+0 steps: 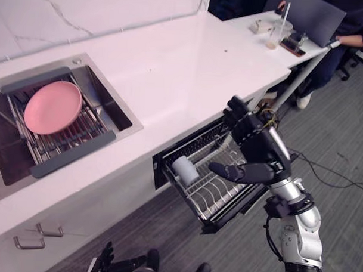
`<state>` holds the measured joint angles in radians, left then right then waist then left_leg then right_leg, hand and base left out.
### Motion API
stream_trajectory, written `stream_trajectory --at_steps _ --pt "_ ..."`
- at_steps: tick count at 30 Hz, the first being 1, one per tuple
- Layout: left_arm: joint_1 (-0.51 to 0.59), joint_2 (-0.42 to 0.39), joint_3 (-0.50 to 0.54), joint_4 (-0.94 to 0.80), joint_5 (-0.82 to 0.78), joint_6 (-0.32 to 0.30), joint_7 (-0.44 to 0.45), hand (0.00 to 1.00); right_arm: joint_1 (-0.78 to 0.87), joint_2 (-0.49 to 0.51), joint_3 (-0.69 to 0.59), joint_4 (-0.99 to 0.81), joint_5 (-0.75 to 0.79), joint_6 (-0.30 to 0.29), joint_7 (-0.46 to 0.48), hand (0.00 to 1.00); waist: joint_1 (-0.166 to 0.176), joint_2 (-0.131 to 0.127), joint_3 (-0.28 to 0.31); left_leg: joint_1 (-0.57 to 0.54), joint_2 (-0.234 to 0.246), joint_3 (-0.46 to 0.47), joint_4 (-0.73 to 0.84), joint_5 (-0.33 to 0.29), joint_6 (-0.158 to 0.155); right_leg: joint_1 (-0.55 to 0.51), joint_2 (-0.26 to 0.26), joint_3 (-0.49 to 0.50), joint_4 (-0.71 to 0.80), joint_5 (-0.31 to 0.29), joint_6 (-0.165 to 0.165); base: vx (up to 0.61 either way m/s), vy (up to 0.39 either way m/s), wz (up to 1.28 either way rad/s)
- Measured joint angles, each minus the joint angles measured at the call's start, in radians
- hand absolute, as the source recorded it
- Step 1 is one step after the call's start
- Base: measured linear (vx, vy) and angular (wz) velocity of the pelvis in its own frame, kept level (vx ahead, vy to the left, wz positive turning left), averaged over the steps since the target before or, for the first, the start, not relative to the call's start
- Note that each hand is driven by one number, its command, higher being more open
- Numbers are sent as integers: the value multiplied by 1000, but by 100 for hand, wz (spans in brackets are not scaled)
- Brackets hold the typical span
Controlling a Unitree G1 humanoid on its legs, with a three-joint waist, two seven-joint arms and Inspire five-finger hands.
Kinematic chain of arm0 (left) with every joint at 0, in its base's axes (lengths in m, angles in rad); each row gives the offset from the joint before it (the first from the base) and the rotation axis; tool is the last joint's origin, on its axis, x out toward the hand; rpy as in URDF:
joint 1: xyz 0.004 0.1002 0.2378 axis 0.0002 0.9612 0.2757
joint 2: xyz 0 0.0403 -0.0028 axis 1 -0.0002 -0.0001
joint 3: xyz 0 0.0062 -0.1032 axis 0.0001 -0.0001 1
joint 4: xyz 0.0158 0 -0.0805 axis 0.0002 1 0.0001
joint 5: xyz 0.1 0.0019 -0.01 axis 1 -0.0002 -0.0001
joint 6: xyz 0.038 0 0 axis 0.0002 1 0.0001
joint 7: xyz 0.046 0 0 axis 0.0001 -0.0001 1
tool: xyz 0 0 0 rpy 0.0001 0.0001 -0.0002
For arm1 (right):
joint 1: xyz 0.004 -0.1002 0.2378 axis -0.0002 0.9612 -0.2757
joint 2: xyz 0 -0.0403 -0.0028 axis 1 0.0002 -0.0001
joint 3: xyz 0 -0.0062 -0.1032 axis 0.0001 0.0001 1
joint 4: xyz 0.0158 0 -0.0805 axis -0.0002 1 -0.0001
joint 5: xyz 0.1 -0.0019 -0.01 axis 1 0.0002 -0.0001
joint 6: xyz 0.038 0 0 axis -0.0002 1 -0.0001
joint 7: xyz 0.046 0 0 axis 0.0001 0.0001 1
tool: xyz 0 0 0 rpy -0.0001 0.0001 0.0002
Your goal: Walk over to the sink, pick up the cup, carry it to the dishwasher, place the cup inside the dishwasher, then close the dishwasher door
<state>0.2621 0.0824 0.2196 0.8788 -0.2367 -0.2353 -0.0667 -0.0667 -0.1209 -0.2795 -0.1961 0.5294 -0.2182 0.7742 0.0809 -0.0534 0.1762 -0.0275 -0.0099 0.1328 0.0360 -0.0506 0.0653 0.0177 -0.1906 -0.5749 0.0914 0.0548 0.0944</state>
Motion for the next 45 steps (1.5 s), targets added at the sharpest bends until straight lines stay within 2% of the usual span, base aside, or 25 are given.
stream_trajectory --at_steps 1,3,4,5,6,7,8,9,11,12,13,14,15,16,17,19,21,23,24,25,26,27,32,36,45 --pt "3 -11 2 9 -17 2 1 100 0 7 -5 -11 35 0 10 100 -4 19 -8 11 7 -14 7 -8 7 -26 -17 14 102 -13 -15 106 132 28" --pt "4 -15 1 22 -16 2 5 100 3 25 -7 -21 69 -1 24 100 -22 22 -8 42 -2 -59 15 -17 23 -79 -61 104 310 -52 -70 83 103 56" --pt "4 -12 -3 24 -15 2 10 100 9 30 -7 -22 71 -1 26 100 -28 22 -8 52 -6 -82 21 -20 27 -93 -61 163 363 -67 -79 85 56 121" --pt "3 -6 -12 23 -2 2 26 100 38 40 -7 -36 68 -5 20 100 -45 25 -8 65 -17 -151 37 -27 33 -97 -23 293 420 -132 -55 81 -11 165" --pt "-2 -5 -12 19 10 1 36 100 72 43 0 -66 66 -11 3 100 -56 18 -14 68 -32 -220 49 -29 33 -95 27 394 411 -188 -49 76 -34 181" --pt "-4 -5 -11 20 19 1 43 100 87 43 7 -84 63 -13 -8 100 -60 13 -18 67 -42 -252 55 -30 32 -96 47 438 392 -208 -48 77 -83 205" --pt "-2 -1 -4 19 34 9 69 100 120 41 33 -138 58 -20 -38 100 -61 -6 -30 63 -77 -325 74 -34 25 -104 85 534 351 -230 -45 66 -108 151" --pt "2 0 1 19 40 12 79 100 124 40 38 -148 59 -24 -41 100 -56 -11 -34 63 -88 -344 79 -36 22 -106 88 544 341 -228 -46 65 -126 144" --pt "11 0 1 15 43 13 106 100 127 30 42 -174 64 -40 -44 100 -40 -24 -42 57 -120 -380 108 -52 5 -90 75 535 305 -234 -56 46 -122 77" --pt "24 -9 2 -4 43 14 125 100 127 20 41 -194 71 -50 -47 100 -28 -15 -47 34 -127 -384 151 -77 -35 -49 68 518 252 -245 -48 23 -132 78" --pt "38 -16 4 -26 59 7 138 100 127 8 38 -229 75 -53 -71 100 -13 -7 -46 4 -106 -327 197 -146 -42 -11 63 493 193 -252 -39 -7 -122 76" --pt "40 -18 11 -30 72 3 140 100 128 5 32 -250 75 -53 -82 100 -8 -4 -43 -20 -65 -238 233 -175 -44 9 63 472 170 -259 -32 -53 -162 94" --pt "49 -31 17 -29 97 -2 145 100 129 -8 9 -273 76 -56 -108 100 -16 19 -50 -64 25 -96 304 -195 -68 34 71 409 157 -267 -34 -17 -137 115" --pt "65 -45 19 -22 120 -13 145 100 128 -31 -19 -275 78 -62 -132 100 -20 41 -64 -79 91 6 346 -195 -82 50 71 367 172 -284 -34 5 -107 113" --pt "71 -51 17 -19 122 -15 144 100 128 -41 -32 -271 77 -62 -145 100 -19 48 -69 -82 103 28 353 -190 -83 56 69 349 181 -288 -33 39 31 86" --pt "93 -56 17 -28 168 -36 145 100 126 -65 -74 -265 77 -62 -190 100 -13 51 -91 -87 69 13 321 -186 -73 59 38 318 177 -291 -29 37 70 60" --pt "88 -53 18 -30 204 -35 146 100 123 -80 -113 -257 94 -62 -191 100 -20 53 -92 -84 65 42 304 -174 -67 69 25 317 159 -294 -24 65 47 41" --pt "85 -38 12 -16 228 -33 146 100 123 -77 -126 -229 117 -62 -185 100 -37 38 -104 -48 27 40 220 -119 -64 68 0 334 154 -294 -24 89 66 23" --pt "84 -10 -17 5 238 -31 144 100 122 -76 -126 -207 118 -62 -177 100 -59 22 -130 -10 -7 36 108 -61 -59 65 -17 351 141 -291 -23 131 57 29" --pt "80 4 -44 34 240 -32 139 100 122 -76 -127 -188 118 -62 -170 100 -78 19 -155 36 -27 24 -2 -1 -57 66 -22 355 127 -281 -23 148 41 34" --pt "72 13 -57 46 240 -32 135 100 121 -76 -128 -179 118 -62 -170 100 -87 21 -162 52 -29 20 -41 19 -56 66 -21 355 126 -277 -21 167 7 35" --pt "52 25 -81 62 240 -32 130 100 117 -75 -128 -159 116 -62 -177 100 -99 21 -166 70 -26 8 -72 34 -56 73 -13 356 127 -268 -18 116 -23 23" --pt "-17 58 -137 111 246 -31 125 100 94 -75 -106 -125 105 -62 -240 100 -104 24 -174 90 21 6 -90 42 -68 79 31 374 126 -209 -28 69 -41 3" --pt "-29 59 -140 122 235 -11 126 100 77 -69 -60 -123 93 -61 -250 100 -120 24 -174 111 27 14 -100 44 -69 106 41 388 88 -182 -26 21 -15 -10" --pt "-72 58 -139 158 217 54 125 100 76 -68 -31 -94 69 -62 -242 100 -127 31 -166 116 27 23 -124 81 -67 108 46 417 53 -152 -24 -64 -12 -6"
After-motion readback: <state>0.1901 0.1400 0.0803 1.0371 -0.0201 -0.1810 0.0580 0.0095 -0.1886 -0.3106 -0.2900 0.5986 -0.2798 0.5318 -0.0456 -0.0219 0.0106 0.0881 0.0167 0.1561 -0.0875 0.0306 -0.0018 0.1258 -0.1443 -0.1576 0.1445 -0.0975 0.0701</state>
